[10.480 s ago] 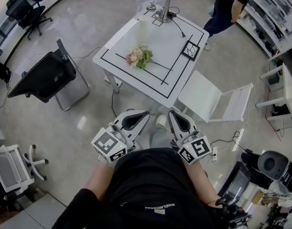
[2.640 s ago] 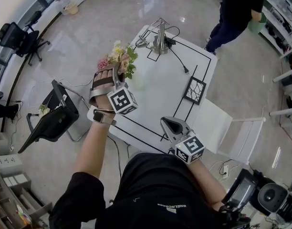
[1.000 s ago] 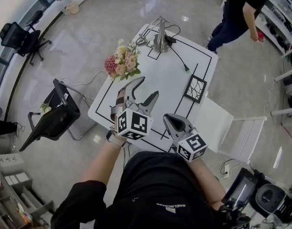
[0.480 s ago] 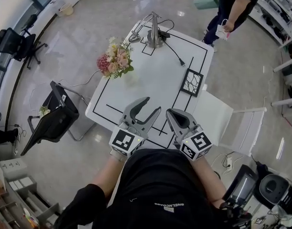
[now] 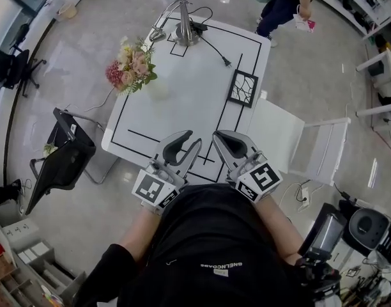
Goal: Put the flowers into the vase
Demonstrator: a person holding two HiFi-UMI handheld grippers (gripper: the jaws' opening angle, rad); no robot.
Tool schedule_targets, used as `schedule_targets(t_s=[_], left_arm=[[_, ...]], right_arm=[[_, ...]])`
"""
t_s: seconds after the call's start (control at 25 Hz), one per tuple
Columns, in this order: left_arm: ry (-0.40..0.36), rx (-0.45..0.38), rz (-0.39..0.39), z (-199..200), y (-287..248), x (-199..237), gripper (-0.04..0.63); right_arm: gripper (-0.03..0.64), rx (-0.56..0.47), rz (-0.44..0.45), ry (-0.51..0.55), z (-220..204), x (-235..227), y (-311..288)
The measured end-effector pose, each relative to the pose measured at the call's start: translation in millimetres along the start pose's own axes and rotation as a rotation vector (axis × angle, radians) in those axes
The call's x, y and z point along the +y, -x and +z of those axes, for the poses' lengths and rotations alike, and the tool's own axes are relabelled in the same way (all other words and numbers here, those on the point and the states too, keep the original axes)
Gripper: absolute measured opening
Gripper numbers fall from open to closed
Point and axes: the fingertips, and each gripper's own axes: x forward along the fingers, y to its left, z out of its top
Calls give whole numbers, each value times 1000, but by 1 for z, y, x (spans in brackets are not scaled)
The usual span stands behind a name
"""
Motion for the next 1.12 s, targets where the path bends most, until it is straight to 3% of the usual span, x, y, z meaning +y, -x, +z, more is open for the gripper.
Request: schedule_targets(t_s=[0.6,0.8,1.12], left_arm=[[24,30,3,-11,-2,-3,81],[31,56,-3,-19,-4,-5,81],[33,67,0,-23,-2,-5,81]], right_arm=[[12,21,8,6,-4,5,5],[12,45,23,64,-8,11,6],[12,35,14,12,-11,7,6]])
